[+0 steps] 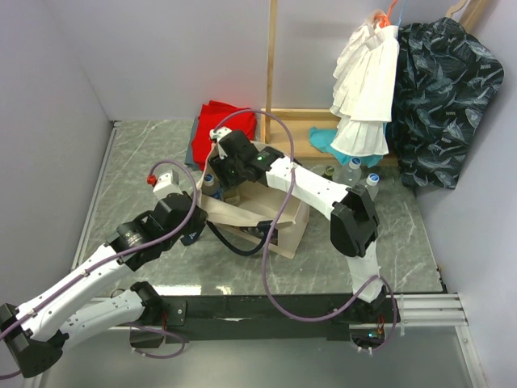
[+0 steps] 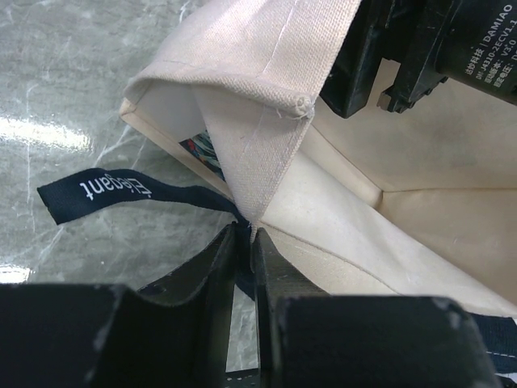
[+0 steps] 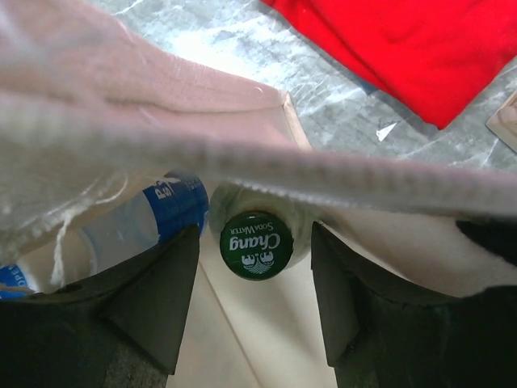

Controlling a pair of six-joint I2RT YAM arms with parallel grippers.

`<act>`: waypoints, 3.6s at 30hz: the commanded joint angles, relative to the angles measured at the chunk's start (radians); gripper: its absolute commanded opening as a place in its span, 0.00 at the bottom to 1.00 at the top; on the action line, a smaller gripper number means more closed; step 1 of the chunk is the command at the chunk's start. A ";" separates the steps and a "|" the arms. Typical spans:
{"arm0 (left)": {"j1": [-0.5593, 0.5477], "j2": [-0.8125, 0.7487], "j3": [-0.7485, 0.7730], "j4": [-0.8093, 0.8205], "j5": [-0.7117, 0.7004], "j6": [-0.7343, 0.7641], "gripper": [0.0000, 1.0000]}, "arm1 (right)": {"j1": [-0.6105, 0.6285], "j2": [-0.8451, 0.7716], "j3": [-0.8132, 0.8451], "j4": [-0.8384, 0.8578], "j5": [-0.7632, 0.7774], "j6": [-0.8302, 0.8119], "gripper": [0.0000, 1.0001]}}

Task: Take the beverage out of the canvas bag
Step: Take out the drink from the canvas bag.

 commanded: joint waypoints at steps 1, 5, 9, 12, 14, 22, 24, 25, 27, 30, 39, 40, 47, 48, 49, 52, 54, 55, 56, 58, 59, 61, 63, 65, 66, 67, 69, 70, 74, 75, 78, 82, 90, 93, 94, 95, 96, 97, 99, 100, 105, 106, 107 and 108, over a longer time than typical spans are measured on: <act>-0.004 0.008 -0.002 -0.050 0.005 0.009 0.20 | -0.003 -0.077 -0.046 0.109 0.056 0.035 0.64; -0.004 0.013 -0.003 -0.043 0.010 0.015 0.20 | -0.005 -0.149 -0.158 0.220 0.051 0.041 0.63; -0.004 0.015 -0.006 -0.047 0.008 0.007 0.19 | -0.005 -0.154 -0.165 0.226 0.076 0.046 0.61; -0.004 0.010 -0.009 -0.041 0.011 0.010 0.20 | -0.003 -0.163 -0.180 0.253 0.068 0.040 0.61; -0.004 0.007 -0.009 -0.040 0.010 0.010 0.20 | -0.003 -0.163 -0.172 0.258 0.068 0.040 0.61; -0.004 0.005 -0.008 -0.052 0.004 0.007 0.20 | -0.003 -0.151 -0.134 0.258 0.055 0.041 0.61; -0.004 -0.001 -0.011 -0.052 0.004 0.006 0.20 | -0.002 -0.134 -0.114 0.223 0.056 0.044 0.61; -0.004 -0.002 -0.012 -0.051 0.004 0.004 0.20 | -0.005 -0.123 -0.105 0.217 0.056 0.046 0.60; -0.004 -0.007 -0.014 -0.052 0.004 0.006 0.20 | -0.003 -0.126 -0.120 0.235 0.062 0.047 0.58; -0.004 -0.005 -0.012 -0.054 0.002 0.004 0.20 | -0.003 -0.134 -0.140 0.246 0.056 0.046 0.49; -0.004 -0.002 -0.011 -0.061 -0.001 0.001 0.20 | -0.003 -0.098 -0.106 0.213 0.053 0.050 0.54; -0.004 -0.005 -0.014 -0.058 -0.001 0.001 0.20 | -0.003 -0.094 -0.108 0.213 0.051 0.049 0.54; -0.004 -0.008 -0.017 -0.055 0.001 0.001 0.20 | -0.003 -0.082 -0.117 0.226 0.050 0.055 0.54; -0.004 -0.004 -0.017 -0.055 0.002 0.003 0.20 | -0.003 -0.078 -0.111 0.217 0.051 0.056 0.54; -0.004 -0.004 -0.015 -0.054 0.002 0.003 0.20 | -0.005 -0.072 -0.108 0.217 0.051 0.056 0.54; -0.004 -0.001 -0.014 -0.060 -0.002 0.001 0.20 | -0.003 -0.081 -0.131 0.233 0.055 0.058 0.54; -0.004 -0.004 -0.018 -0.060 -0.001 0.001 0.20 | -0.003 -0.089 -0.145 0.249 0.050 0.055 0.54; -0.004 -0.005 -0.018 -0.060 -0.001 0.000 0.20 | -0.003 -0.086 -0.133 0.240 0.054 0.056 0.54; -0.004 -0.008 -0.017 -0.058 -0.001 0.000 0.20 | -0.003 -0.085 -0.131 0.237 0.055 0.056 0.54; -0.004 -0.010 -0.021 -0.054 0.002 0.001 0.20 | -0.003 -0.082 -0.117 0.227 0.056 0.055 0.53; -0.004 -0.010 -0.023 -0.054 0.002 0.001 0.20 | -0.003 -0.078 -0.111 0.217 0.053 0.055 0.53; -0.004 -0.005 -0.018 -0.055 0.001 0.003 0.20 | -0.003 -0.069 -0.105 0.207 0.058 0.058 0.53; -0.004 -0.004 -0.014 -0.060 -0.003 0.001 0.20 | -0.003 -0.060 -0.106 0.195 0.061 0.061 0.53; -0.004 -0.005 -0.015 -0.055 0.001 0.003 0.20 | -0.003 -0.063 -0.122 0.201 0.065 0.063 0.52; -0.004 -0.005 -0.018 -0.054 0.002 0.004 0.20 | -0.003 -0.071 -0.134 0.213 0.070 0.063 0.52; -0.004 -0.005 -0.020 -0.051 0.004 0.004 0.20 | -0.003 -0.072 -0.138 0.217 0.068 0.063 0.52; -0.004 -0.004 -0.020 -0.050 0.004 0.004 0.20 | -0.002 -0.074 -0.142 0.220 0.065 0.063 0.52; -0.004 -0.002 -0.015 -0.050 0.002 0.004 0.20 | -0.003 -0.072 -0.140 0.215 0.070 0.064 0.52; -0.004 0.002 -0.012 -0.052 0.001 0.004 0.20 | -0.003 -0.071 -0.136 0.220 0.070 0.059 0.50; -0.004 0.004 -0.014 -0.051 0.001 0.006 0.20 | -0.003 -0.066 -0.131 0.218 0.068 0.059 0.46; -0.004 0.005 -0.012 -0.049 0.002 0.006 0.20 | -0.003 -0.059 -0.122 0.212 0.067 0.059 0.33; -0.004 0.008 -0.009 -0.049 0.004 0.007 0.20 | -0.003 -0.052 -0.114 0.206 0.067 0.061 0.26; -0.004 0.010 -0.012 -0.050 0.002 0.006 0.20 | -0.003 -0.045 -0.102 0.197 0.065 0.063 0.00; -0.004 0.007 -0.012 -0.050 0.001 0.007 0.20 | -0.003 -0.058 -0.111 0.204 0.073 0.058 0.00; -0.004 0.005 -0.014 -0.050 0.001 0.007 0.20 | -0.003 -0.065 -0.112 0.204 0.088 0.056 0.00; -0.004 0.004 -0.012 -0.050 0.001 0.006 0.20 | -0.002 -0.069 -0.115 0.207 0.096 0.052 0.00; -0.004 0.005 -0.014 -0.050 0.001 0.006 0.20 | -0.002 -0.081 -0.122 0.206 0.104 0.047 0.00; -0.004 0.002 -0.015 -0.049 0.001 0.007 0.20 | 0.001 -0.088 -0.123 0.206 0.113 0.044 0.00; -0.004 0.004 -0.015 -0.044 0.004 0.009 0.20 | 0.003 -0.106 -0.125 0.200 0.136 0.035 0.00; -0.004 0.004 -0.017 -0.044 0.004 0.010 0.20 | 0.003 -0.111 -0.123 0.197 0.143 0.033 0.00; -0.004 0.010 -0.012 -0.047 0.002 0.007 0.20 | 0.017 -0.140 -0.117 0.164 0.199 0.023 0.00; -0.004 0.010 -0.012 -0.047 0.005 0.007 0.20 | 0.020 -0.144 -0.120 0.163 0.208 0.021 0.00; -0.004 0.007 -0.015 -0.044 0.005 0.007 0.20 | 0.021 -0.157 -0.132 0.166 0.217 0.018 0.00; -0.004 0.005 -0.017 -0.041 0.007 0.009 0.20 | 0.026 -0.163 -0.137 0.167 0.243 0.020 0.00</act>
